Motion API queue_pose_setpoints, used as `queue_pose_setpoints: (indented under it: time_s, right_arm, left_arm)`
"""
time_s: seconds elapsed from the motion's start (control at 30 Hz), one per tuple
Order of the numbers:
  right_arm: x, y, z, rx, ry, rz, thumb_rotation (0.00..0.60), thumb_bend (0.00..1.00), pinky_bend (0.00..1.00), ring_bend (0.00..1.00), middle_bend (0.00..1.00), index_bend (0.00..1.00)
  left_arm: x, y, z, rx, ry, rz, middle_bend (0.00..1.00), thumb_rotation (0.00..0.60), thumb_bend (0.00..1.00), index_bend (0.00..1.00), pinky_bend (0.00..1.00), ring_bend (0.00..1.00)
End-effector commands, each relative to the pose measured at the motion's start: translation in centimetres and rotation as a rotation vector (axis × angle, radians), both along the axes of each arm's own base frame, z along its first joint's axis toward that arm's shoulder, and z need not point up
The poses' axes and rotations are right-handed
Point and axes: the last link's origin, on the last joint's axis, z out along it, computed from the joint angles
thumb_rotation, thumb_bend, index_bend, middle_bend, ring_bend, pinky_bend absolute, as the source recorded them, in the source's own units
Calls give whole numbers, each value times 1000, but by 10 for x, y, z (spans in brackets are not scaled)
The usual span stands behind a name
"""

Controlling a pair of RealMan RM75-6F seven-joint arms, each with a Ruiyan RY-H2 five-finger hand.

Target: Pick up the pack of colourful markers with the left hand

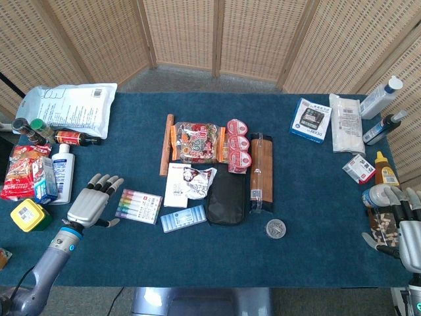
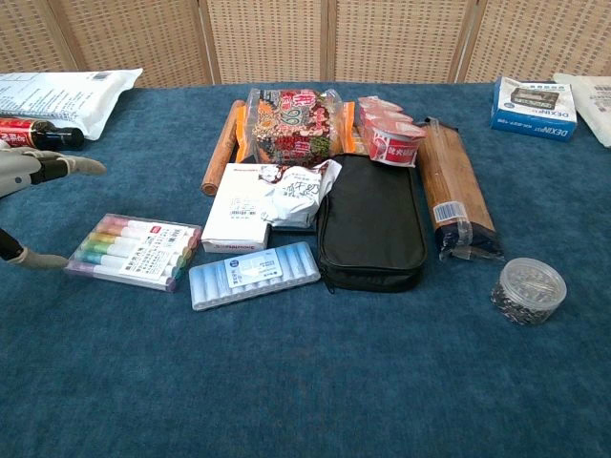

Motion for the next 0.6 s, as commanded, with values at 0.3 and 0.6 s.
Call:
queue_pose_setpoints:
  time_s: [0.3, 0.6]
  right_arm:
    - [-3, 4, 5, -23, -4, -4, 475, 34, 0, 0, 0, 0]
    - [-4, 7, 7, -33, -8, -7, 476, 33, 0, 0, 0, 0]
  left_arm:
    - [7, 9, -28, -66, -15, -25, 0, 464, 0, 43, 0, 0]
    - [11, 13, -41, -97, -39, -22, 0, 462, 0, 68, 0, 0]
